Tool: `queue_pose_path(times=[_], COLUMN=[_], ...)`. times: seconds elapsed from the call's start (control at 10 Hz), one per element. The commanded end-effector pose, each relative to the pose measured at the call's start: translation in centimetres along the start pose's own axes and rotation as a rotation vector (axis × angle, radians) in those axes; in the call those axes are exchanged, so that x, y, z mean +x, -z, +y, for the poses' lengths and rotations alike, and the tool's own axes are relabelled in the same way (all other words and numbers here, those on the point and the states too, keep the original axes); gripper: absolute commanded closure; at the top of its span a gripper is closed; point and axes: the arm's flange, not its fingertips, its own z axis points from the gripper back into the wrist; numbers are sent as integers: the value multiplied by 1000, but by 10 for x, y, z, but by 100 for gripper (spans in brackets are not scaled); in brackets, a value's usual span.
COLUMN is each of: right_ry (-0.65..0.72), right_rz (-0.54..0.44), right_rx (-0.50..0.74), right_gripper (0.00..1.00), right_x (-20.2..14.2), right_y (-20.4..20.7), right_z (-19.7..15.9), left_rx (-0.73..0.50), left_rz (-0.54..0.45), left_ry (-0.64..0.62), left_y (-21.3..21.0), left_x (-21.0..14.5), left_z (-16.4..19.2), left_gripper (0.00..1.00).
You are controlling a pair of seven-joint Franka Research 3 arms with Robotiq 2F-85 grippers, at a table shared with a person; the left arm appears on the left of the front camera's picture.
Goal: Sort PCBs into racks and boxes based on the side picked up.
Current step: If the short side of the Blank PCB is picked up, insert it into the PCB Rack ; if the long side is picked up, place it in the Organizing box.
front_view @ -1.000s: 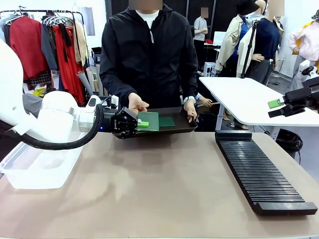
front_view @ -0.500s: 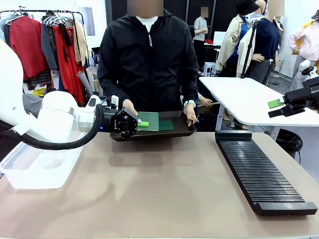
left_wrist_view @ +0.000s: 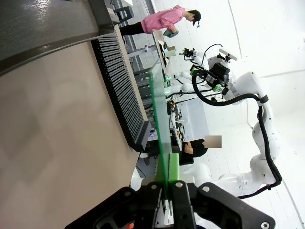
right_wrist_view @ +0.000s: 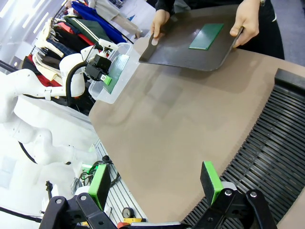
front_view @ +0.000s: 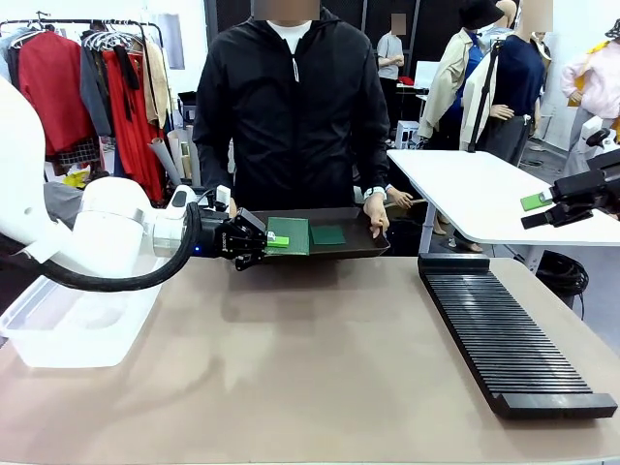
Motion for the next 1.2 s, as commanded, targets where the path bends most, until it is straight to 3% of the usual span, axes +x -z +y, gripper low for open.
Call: queue_pose_path(times=[0.0, 0.2, 0.4, 0.5, 0.7, 0.8, 1.1], right_ry=[-5, -5, -5, -5, -5, -5, -5], right_rz=[1, 1, 1, 1, 1, 1, 1], right_rx=[1, 1, 1, 1, 1, 1, 1], right_gripper=[0, 0, 0, 0, 0, 0, 0], right_x=[1, 1, 1, 1, 1, 1, 1], right_y=[1, 1, 1, 1, 1, 1, 1], right_z=[2, 2, 2, 2, 2, 2, 2], left_rx=[10, 17, 79, 105, 232, 354, 585], left_rz=[-1, -33, -126, -122, -145, -235, -203], left_ry=[-47, -110, -109, -102, -78, -74, -160], left_y=[-20, -62, -98, -117, -156, -174, -226], left_x=[5, 13, 15, 15, 17, 17, 12], left_z=[-9, -27, -47, -62, -87, -94, -119], left_gripper=[100, 100, 100, 100, 100, 100, 100])
